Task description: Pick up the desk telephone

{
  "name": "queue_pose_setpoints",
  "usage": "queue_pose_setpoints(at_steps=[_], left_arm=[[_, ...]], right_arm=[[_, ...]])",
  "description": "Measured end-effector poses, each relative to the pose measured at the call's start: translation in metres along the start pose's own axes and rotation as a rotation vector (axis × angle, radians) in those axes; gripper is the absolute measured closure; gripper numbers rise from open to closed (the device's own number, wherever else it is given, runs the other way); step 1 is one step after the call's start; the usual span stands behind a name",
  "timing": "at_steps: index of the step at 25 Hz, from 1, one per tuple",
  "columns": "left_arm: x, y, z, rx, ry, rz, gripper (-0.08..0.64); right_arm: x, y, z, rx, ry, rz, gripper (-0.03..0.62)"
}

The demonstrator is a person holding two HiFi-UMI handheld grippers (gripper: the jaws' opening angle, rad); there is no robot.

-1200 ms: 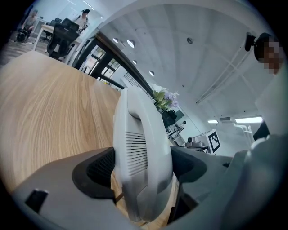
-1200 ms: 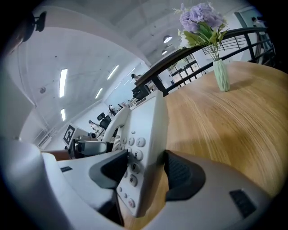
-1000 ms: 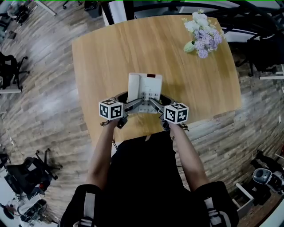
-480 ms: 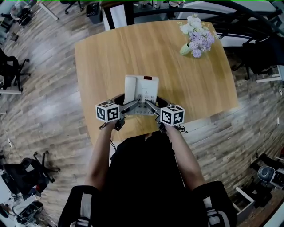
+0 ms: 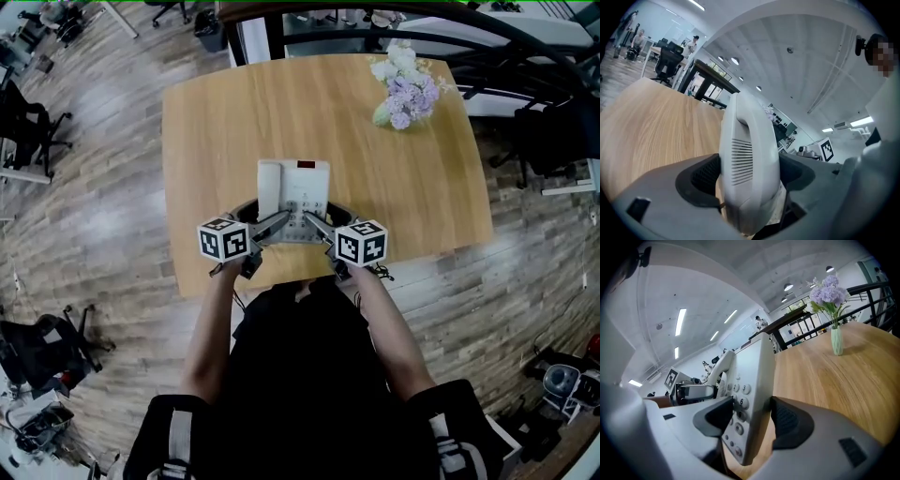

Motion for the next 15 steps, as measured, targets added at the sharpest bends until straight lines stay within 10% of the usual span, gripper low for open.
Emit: queue_pose_setpoints(at_steps=[15], left_arm=[[-0.058, 0.004, -0.017, -0.060, -0.038, 0.076, 0.179]], right_arm=[[0.004, 0.053, -0.008, -0.001, 0.054, 0.068, 0.328]])
Point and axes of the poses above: the fingertips, and each gripper's own axes: y backward along the fingers, x to its left, z out of its top, the point moved 1 cm from there along y, backward along the fingers, and after that the axes turned 3 degrees about z, right-handed, at the moved point
